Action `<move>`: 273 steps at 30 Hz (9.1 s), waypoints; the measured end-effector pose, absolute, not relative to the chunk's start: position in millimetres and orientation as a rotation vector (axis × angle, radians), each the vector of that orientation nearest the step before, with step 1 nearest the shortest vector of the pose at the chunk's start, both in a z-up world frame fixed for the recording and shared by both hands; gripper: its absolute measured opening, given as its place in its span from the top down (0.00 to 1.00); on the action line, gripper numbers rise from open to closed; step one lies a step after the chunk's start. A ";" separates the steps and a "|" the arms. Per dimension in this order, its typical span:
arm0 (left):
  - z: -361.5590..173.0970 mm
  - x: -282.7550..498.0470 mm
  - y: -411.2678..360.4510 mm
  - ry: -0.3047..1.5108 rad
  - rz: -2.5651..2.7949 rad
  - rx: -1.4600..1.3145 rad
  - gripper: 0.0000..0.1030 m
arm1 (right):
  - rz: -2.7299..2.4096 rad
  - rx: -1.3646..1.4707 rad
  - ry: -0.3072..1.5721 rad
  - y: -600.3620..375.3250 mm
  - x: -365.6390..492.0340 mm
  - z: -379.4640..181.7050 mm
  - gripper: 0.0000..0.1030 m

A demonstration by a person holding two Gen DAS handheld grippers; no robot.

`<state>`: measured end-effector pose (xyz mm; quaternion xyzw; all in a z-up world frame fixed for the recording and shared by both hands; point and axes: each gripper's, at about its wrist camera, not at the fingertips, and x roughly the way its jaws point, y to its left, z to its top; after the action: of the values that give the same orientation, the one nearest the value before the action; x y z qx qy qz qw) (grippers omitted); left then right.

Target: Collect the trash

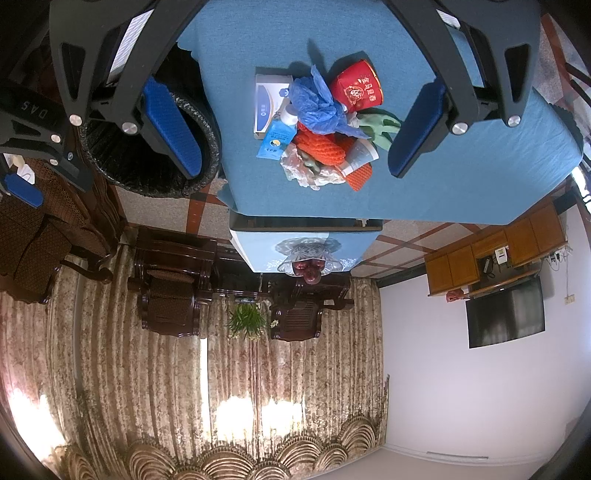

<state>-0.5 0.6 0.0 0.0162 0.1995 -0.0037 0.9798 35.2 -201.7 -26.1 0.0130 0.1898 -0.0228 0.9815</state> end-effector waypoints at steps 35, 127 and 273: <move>-0.1 -0.5 0.7 0.402 -0.008 0.032 0.05 | -0.046 0.026 0.383 -201.5 35.7 -26.3 0.06; -165.2 95.3 129.2 0.794 0.185 -0.033 0.12 | 0.452 -0.029 0.591 -60.3 144.1 -146.8 0.82; -179.9 144.8 152.3 0.744 0.147 -0.071 0.08 | 0.296 -0.043 0.656 -37.1 193.5 -198.8 0.31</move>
<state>144.8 152.3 -179.9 -0.0349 0.3631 0.0719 0.9283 193.5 -37.1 -198.8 -0.0210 0.3207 0.1450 0.9358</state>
